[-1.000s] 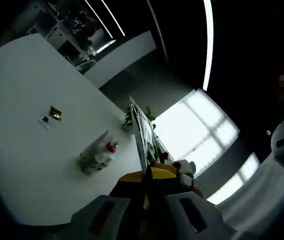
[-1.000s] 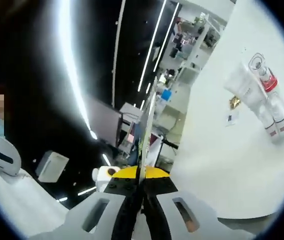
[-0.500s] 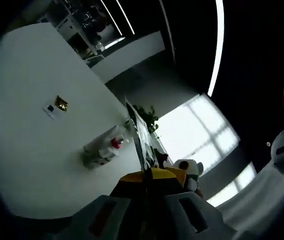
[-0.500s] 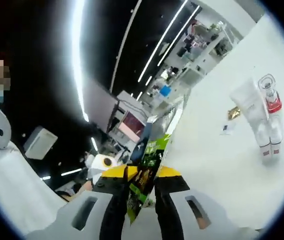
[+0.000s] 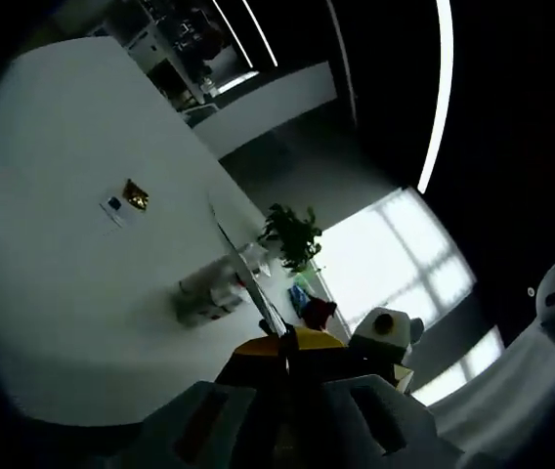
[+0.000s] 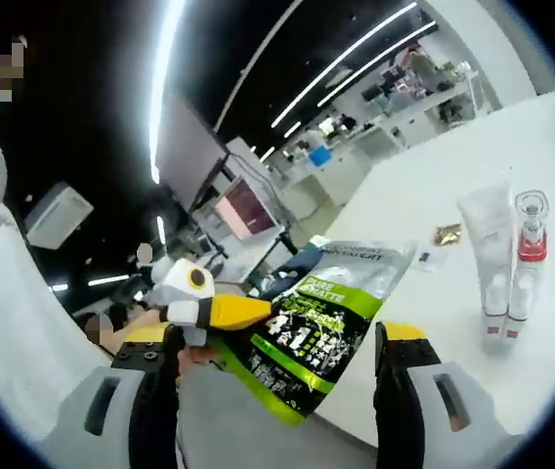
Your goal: Arrange the skincare products in the storage area until every visible bottle or jar stands upright without overlapping.
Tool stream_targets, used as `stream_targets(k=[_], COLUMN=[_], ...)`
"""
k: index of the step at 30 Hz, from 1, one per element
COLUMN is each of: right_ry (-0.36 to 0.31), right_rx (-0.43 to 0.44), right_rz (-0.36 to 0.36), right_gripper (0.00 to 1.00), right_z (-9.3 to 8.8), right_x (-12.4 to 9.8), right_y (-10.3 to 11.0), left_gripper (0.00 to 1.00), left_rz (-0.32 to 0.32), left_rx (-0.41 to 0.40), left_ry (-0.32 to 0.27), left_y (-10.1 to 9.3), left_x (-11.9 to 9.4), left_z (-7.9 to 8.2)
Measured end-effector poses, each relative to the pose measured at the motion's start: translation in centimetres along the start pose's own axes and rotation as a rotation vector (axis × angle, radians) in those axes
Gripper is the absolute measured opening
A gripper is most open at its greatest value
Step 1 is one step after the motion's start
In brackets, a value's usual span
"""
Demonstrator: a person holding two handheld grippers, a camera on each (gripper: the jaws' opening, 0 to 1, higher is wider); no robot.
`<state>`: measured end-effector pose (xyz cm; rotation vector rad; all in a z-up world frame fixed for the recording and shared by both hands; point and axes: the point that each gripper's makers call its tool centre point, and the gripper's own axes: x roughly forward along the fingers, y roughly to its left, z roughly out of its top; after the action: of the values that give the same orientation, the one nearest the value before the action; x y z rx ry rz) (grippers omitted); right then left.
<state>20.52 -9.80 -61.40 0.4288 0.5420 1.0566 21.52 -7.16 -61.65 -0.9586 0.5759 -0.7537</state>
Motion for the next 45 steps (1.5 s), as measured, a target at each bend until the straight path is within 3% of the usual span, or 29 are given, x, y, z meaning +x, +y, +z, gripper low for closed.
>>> stream_targets(k=[9, 27, 31, 45], right_ry=[0.036, 0.087, 0.124, 0.161], right_rx=[-0.034, -0.071, -0.098, -0.103], right_rz=[-0.084, -0.221, -0.244, -0.327], right_gripper=[0.99, 1.00, 1.00, 1.00], right_z=[-0.7, -1.8, -2.6, -4.9], right_x=[-0.7, -2.5, -2.5, -3.9], right_y=[-1.9, -5.0, -5.3, -7.7], left_gripper=[0.00, 0.00, 0.00, 0.00], left_rz=[0.026, 0.072, 0.079, 0.127], left_rx=[-0.015, -0.046, -0.059, -0.042], left_ry=[0.013, 0.041, 0.053, 0.107], left_y=[1.2, 3.8, 4.2, 6.4], left_x=[0.4, 1.8, 2.2, 4.2], left_z=[0.0, -0.1, -0.2, -1.0])
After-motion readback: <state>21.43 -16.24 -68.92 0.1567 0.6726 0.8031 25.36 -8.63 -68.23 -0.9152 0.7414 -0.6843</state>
